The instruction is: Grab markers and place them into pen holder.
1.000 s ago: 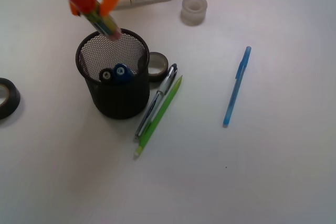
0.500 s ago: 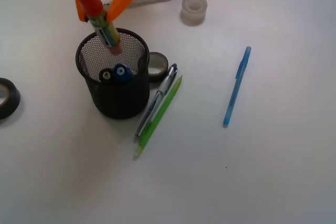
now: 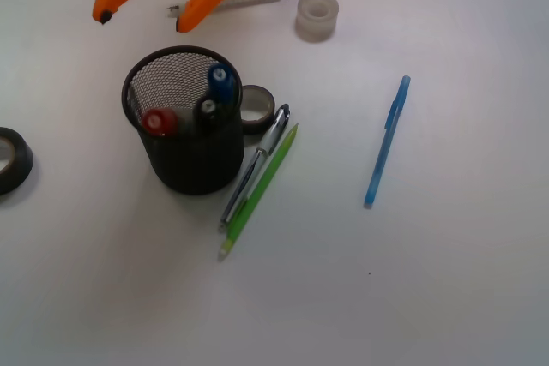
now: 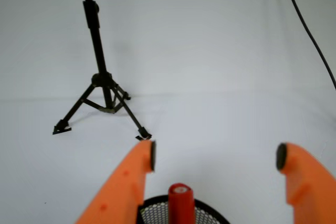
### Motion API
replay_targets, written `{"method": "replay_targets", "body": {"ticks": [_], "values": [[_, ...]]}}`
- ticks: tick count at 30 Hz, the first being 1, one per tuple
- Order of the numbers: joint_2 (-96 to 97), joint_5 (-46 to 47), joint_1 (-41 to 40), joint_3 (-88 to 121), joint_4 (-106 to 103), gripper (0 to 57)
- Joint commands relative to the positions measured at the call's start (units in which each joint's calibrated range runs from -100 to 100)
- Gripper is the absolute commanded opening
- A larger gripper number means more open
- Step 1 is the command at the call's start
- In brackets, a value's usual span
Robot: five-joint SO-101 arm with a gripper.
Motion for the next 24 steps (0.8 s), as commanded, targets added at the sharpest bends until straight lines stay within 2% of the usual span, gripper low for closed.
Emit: {"method": "replay_targets", "body": {"ticks": [1,8,12,17,21,24], "values": [[-2.5,2.8,-0.3,-1.5,-2.4,26.7],[-17.7,18.1,-4.1,3.4,1.8,26.8],[-32.1,25.3,-6.0,13.0,15.0,26.8],[-49.8,39.3,-9.2,16.9,35.6,26.1],[-59.0,49.6,-11.3,18.8,52.8,26.1],[-63.8,53.8,-11.2,23.4,59.8,26.1]]}}
